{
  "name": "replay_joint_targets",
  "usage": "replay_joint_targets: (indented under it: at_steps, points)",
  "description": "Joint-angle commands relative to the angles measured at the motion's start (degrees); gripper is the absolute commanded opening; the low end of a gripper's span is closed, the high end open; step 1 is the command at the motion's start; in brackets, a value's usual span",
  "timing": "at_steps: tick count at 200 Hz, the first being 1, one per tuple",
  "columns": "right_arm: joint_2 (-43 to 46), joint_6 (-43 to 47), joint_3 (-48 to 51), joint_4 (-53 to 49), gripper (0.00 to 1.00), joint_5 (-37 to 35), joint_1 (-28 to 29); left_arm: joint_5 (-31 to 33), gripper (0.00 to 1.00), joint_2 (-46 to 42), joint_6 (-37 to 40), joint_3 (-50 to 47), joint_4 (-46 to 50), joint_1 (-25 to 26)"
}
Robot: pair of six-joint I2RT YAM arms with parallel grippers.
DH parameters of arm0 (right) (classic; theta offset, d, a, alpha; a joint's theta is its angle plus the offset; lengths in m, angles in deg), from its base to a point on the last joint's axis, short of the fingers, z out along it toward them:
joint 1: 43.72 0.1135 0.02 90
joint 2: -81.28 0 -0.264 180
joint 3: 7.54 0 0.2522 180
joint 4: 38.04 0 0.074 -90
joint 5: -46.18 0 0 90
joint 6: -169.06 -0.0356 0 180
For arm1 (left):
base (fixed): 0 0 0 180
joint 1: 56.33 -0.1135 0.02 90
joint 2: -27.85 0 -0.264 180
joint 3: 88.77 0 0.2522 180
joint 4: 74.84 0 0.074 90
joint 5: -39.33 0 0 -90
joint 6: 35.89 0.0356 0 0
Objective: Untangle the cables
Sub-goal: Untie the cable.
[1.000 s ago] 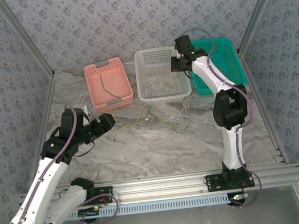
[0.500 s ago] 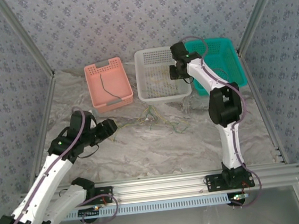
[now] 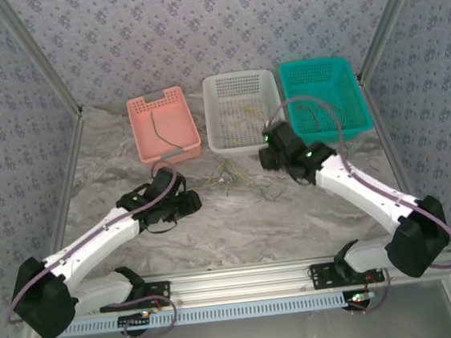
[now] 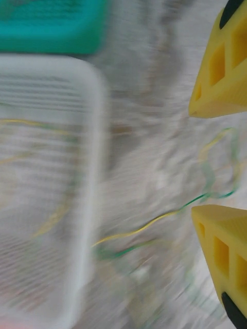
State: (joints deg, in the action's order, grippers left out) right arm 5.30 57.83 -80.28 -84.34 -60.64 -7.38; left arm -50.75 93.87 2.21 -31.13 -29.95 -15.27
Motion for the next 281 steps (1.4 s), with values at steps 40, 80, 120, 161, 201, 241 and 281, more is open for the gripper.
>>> replay_joint_targets:
  at_steps: [40, 80, 120, 161, 201, 241, 281]
  points:
    - [2.3, -7.7, 18.1, 5.0, 0.61, -2.1, -0.5, 5.3, 0.54, 8.7, -4.2, 6.8, -6.7, 7.5]
    - [-3.4, 4.2, 12.9, 6.5, 0.61, 2.5, -0.4, 8.3, 0.54, 13.0, -2.5, 12.3, -2.5, 9.2]
    - [-14.9, 8.9, 0.5, -7.6, 0.57, -1.7, 1.1, 8.7, 0.54, 10.7, -1.9, 12.2, -1.9, 9.1]
    - [-18.7, 15.9, -1.5, -12.7, 0.56, -2.3, 1.1, 6.4, 0.54, 8.1, 0.2, 12.1, -2.2, 8.7]
    - [-21.9, 19.4, -4.3, -11.8, 0.54, -0.7, -1.1, 3.8, 0.54, 6.5, 1.9, 12.0, -2.8, 8.7]
    - [-28.6, 20.0, -7.3, -10.6, 0.42, 0.3, -1.4, 3.3, 0.54, 5.0, 1.5, 10.8, -3.2, 8.7]
    - [-27.0, 19.7, -6.1, -9.0, 0.06, -2.1, -0.1, 4.0, 0.54, 4.7, 1.3, 10.8, -3.0, 8.7]
